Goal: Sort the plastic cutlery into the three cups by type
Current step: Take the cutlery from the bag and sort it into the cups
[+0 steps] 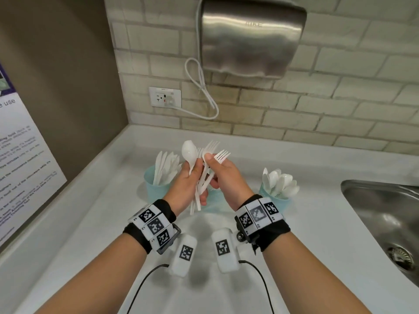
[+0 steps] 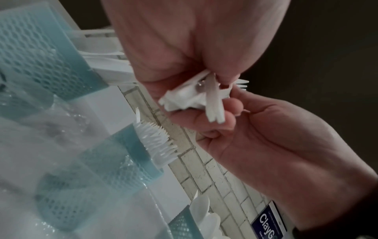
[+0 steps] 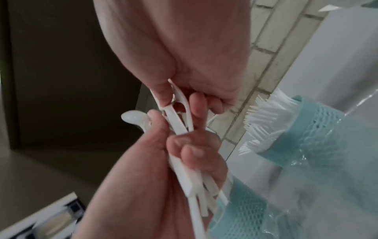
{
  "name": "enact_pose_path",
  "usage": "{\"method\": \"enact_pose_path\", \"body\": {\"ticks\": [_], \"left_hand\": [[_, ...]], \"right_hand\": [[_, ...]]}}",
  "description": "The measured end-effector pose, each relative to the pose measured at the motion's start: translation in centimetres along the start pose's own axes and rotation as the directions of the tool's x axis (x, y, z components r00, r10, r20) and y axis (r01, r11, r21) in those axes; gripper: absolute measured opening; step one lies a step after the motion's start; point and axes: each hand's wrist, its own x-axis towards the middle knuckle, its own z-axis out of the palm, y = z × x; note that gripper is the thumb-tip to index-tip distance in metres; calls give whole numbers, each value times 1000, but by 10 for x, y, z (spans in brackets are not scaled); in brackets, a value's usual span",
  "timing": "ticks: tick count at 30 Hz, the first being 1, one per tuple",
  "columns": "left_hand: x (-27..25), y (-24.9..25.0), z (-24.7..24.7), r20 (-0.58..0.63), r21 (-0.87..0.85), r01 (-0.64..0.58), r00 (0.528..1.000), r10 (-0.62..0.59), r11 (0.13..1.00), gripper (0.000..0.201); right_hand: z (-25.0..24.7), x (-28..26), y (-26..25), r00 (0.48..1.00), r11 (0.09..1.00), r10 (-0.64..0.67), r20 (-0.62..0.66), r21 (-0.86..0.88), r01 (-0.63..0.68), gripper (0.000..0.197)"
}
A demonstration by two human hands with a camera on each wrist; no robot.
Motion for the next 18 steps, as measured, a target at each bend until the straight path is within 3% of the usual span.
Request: {"method": "enact_pose_path", "body": {"ticks": [5,8,11,14,18], "left_hand": [[4,-2,6,67,47,-6,998,3,999,20],[7,-5,5,0,50,25,1000,-25,998,21],[9,-9,1,-45,75,23,999,-19,997,25],[9,-8,-2,-30,35,22,999,-21,999,30],[9,-9,-3,18,12,48,999,-48,999,30]], "right_hand": [[-14,1,-3,1000,1000,8,-27,-26,-9,31],[-21,10,3,976,1000,-10,-219,-29,4,27],[-28,18,0,932,991,-68,-357,81,103,22],[-27,17,-4,933,994,-89,-349,22,103,18],[-20,12,6,976,993,110,-190,-23,-116,24]]}}
